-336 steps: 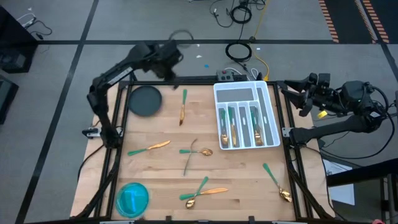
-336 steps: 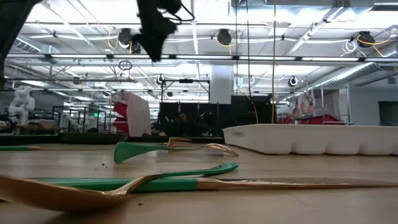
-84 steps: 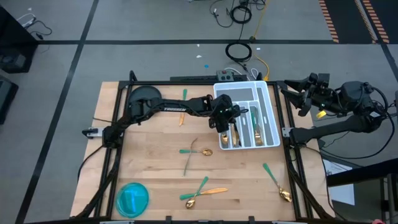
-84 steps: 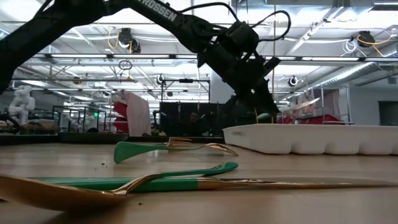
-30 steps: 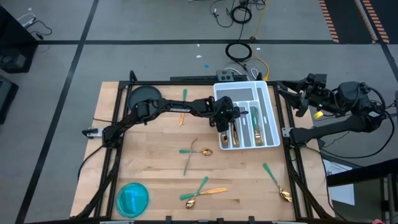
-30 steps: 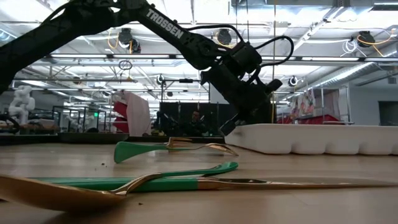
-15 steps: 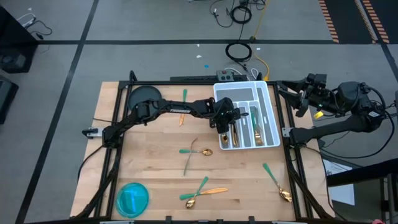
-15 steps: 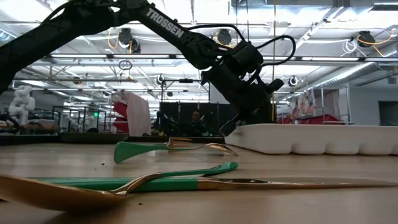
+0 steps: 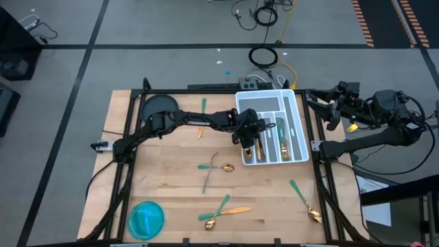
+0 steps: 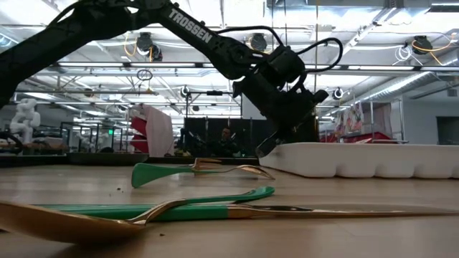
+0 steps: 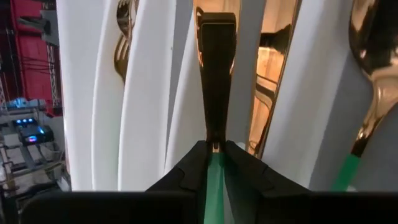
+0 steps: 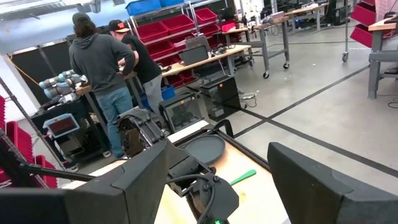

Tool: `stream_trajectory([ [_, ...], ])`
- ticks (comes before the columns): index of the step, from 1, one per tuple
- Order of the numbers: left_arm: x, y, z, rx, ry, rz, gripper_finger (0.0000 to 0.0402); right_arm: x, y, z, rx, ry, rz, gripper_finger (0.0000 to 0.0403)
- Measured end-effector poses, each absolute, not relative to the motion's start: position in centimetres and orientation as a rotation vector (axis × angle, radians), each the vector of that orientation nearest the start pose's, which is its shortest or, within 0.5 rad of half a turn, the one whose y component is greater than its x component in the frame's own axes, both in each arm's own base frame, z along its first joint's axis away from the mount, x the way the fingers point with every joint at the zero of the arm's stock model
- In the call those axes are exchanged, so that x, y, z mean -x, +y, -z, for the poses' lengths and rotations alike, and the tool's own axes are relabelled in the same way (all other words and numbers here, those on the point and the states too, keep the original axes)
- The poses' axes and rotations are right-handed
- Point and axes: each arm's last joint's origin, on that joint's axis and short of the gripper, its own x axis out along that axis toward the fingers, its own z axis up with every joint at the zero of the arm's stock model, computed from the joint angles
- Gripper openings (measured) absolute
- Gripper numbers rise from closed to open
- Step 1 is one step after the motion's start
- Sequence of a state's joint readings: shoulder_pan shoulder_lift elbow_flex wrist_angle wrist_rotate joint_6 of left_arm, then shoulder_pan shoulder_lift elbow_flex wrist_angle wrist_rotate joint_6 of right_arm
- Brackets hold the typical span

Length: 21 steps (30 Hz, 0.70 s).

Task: Sort silverware
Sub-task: Put the left green knife on the silverware tray with the other green knife

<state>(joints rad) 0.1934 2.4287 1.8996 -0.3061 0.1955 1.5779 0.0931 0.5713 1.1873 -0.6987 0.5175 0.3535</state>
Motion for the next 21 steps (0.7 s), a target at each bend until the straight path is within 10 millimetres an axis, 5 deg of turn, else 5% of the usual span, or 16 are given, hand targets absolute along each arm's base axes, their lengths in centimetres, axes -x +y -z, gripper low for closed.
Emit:
stream_trajectory([
  [21,-51.85,8.81,-13.55,-1.432,0.724,0.564,0.0059,-5.69,-0.91,-42.91,-0.295,0.01,0.433,0.0267],
])
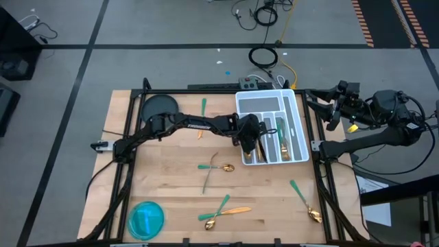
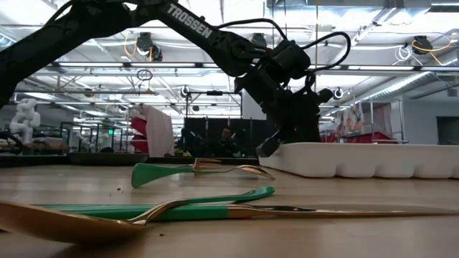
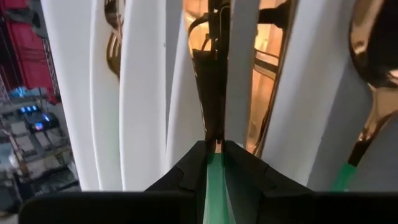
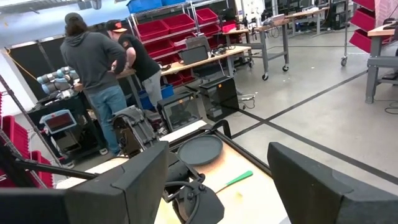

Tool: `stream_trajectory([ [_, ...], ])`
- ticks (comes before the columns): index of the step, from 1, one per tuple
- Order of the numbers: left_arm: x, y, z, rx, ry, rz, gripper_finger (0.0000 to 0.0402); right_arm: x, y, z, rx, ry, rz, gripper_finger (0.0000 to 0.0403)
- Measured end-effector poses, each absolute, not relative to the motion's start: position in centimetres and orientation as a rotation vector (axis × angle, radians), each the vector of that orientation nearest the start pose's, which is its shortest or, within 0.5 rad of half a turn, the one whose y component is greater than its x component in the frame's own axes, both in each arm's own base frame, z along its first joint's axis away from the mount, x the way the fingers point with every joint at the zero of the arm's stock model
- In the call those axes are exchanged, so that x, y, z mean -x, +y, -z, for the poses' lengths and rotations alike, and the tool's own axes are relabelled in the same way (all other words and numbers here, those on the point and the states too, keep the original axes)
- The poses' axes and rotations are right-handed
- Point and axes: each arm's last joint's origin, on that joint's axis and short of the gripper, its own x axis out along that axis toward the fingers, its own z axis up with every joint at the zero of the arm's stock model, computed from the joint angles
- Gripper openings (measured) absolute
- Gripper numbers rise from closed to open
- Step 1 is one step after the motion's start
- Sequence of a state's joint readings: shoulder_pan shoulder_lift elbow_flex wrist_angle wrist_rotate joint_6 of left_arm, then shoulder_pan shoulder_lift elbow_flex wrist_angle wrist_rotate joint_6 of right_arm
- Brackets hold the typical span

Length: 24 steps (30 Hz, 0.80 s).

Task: Sort silverware
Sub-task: Put the left green knife on the silverware tray with the other green knife

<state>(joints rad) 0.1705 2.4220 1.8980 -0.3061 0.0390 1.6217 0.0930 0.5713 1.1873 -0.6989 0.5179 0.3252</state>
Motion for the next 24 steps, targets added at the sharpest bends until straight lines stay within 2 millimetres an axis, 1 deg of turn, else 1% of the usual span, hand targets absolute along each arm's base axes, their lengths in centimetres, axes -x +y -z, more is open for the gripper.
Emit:
stream_trajectory([
  [2,-51.7,9.2,-14.0,-1.436,0.724,0.558,0.0059,-5.7,-0.9,-42.9,-0.296,0.01,0.433,0.0267],
  [6,-51.2,10.7,-14.3,-1.401,0.768,0.525,0.0059,-5.7,-0.9,-42.9,-0.297,0.01,0.433,0.0267],
  [9,-51.1,11.2,-14.4,-1.395,0.768,0.521,0.0059,-5.7,-0.9,-42.9,-0.297,0.009,0.434,0.0267],
  [17,-51.0,11.3,-14.4,-1.383,0.793,0.504,0.0059,-5.7,-0.9,-42.9,-0.29,0.011,0.433,0.0267],
  [22,-50.4,11.2,-14.4,-1.353,0.853,0.551,0.0063,-5.8,-0.7,-43.2,-0.254,-0.001,0.351,0.0267],
  [24,-50.3,11.2,-14.4,-1.35,0.869,0.558,0.0063,-5.8,-0.7,-43.4,-0.239,-0.013,0.345,0.0267],
])
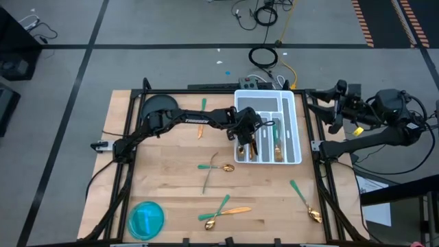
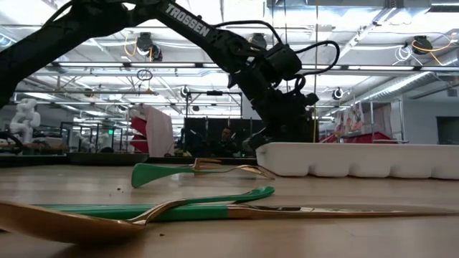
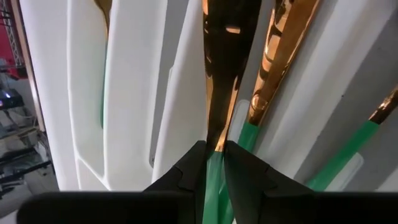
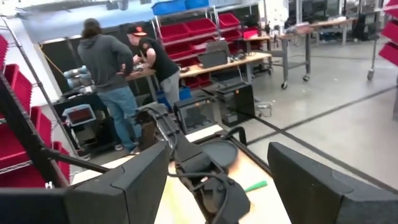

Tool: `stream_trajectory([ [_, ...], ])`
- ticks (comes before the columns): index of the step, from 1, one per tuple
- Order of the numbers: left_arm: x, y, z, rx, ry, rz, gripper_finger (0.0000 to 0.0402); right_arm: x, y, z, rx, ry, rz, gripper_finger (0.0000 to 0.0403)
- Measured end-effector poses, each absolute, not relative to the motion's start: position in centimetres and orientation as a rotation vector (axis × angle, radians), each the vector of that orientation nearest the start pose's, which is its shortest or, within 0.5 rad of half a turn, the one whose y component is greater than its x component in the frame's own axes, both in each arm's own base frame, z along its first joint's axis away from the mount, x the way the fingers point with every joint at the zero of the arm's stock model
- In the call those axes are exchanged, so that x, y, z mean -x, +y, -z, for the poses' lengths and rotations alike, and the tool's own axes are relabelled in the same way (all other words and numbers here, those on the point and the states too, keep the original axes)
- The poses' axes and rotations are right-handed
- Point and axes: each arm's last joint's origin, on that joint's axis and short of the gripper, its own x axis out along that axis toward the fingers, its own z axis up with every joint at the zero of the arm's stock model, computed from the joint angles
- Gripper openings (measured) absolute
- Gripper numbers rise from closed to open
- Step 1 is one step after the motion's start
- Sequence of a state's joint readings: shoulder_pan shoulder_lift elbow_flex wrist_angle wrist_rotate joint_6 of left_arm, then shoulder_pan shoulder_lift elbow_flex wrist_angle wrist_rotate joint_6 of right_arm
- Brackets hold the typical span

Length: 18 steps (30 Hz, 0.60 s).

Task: Sort silverware
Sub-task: Put the left green knife on the silverware tray with the other green knife, then put the bottom right green spoon on the silverware tray with the other green spoon

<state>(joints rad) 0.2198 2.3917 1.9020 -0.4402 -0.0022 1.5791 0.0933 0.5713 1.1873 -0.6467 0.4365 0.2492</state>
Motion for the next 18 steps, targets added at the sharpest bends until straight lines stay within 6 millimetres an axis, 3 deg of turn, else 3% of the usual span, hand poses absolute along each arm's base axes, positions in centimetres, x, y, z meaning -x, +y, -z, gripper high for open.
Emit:
stream_trajectory([
  [8,-50.3,11.2,-14.4,-1.357,0.887,0.545,0.0064,-5.8,-0.7,-43.1,-0.212,0.016,0.355,0.0267],
  [15,-51.1,10.7,-14.8,-1.358,0.837,0.447,0.0064,-7.0,-0.8,-41.1,-0.277,0.208,0.475,0.0267],
  [18,-51.1,10.8,-14.8,-1.262,0.861,0.372,0.0064,-7.8,-0.7,-40.7,-0.283,0.267,0.482,0.0267],
])
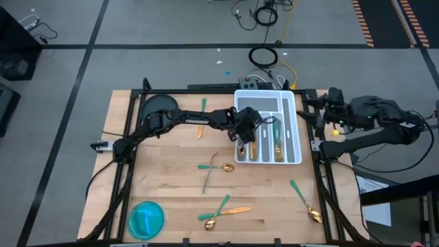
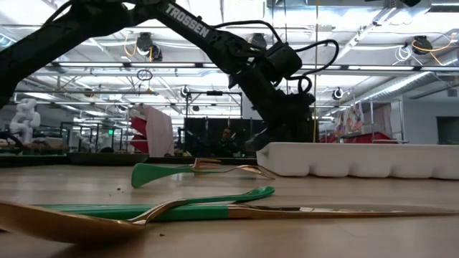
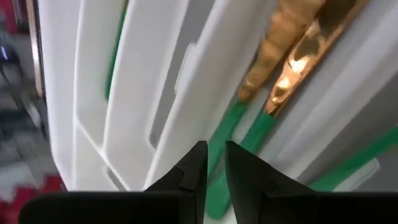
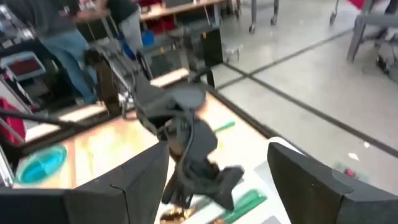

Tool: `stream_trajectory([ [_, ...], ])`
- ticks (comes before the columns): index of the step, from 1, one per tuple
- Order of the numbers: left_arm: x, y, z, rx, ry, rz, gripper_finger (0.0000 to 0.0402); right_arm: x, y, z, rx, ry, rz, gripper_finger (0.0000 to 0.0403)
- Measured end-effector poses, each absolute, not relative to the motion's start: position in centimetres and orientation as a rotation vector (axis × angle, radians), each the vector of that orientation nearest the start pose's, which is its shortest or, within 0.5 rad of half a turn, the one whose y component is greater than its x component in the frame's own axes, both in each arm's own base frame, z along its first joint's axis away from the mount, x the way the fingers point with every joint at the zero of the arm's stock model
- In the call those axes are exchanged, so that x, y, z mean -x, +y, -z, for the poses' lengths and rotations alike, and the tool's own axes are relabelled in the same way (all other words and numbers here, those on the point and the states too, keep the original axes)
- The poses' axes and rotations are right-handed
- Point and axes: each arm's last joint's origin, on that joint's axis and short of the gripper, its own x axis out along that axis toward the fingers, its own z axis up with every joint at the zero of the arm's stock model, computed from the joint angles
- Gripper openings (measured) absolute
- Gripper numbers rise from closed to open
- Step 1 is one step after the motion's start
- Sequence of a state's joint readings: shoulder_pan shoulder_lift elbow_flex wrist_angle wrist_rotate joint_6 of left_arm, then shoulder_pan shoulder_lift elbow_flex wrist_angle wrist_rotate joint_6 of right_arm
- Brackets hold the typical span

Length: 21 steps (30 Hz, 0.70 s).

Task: Sort silverware
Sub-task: Put the bottom right green spoon on the silverware tray with the other green spoon

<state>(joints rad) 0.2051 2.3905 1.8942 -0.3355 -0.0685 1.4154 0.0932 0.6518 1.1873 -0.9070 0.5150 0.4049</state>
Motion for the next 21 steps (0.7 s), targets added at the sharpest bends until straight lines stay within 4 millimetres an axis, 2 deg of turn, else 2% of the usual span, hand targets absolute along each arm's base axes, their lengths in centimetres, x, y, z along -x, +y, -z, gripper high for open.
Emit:
stream_trajectory([
  [8,-51.0,10.5,-14.8,-1.188,0.959,0.251,0.0064,-8.3,-0.6,-40.8,-0.293,0.255,0.456,0.0267],
  [12,-50.6,9.7,-16.5,-1.179,0.99,0.179,0.0064,-8.2,-0.6,-41.0,-0.302,0.237,0.453,0.0267],
  [14,-50.3,9.1,-18.3,-1.148,0.973,0.154,0.0064,-8.2,-0.6,-41.0,-0.306,0.234,0.449,0.0267],
  [16,-49.6,8.5,-21.6,-1.077,0.921,0.087,0.0064,-8.3,-0.6,-41.2,-0.312,0.214,0.438,0.0267],
  [18,-48.3,8.0,-25.4,-0.942,0.862,-0.006,0.0064,-8.3,-0.6,-41.5,-0.313,0.191,0.428,0.0267],
  [21,-45.2,7.7,-30.3,-0.658,0.846,-0.13,0.0064,-8.3,-0.5,-41.5,-0.302,0.185,0.423,0.0267],
])
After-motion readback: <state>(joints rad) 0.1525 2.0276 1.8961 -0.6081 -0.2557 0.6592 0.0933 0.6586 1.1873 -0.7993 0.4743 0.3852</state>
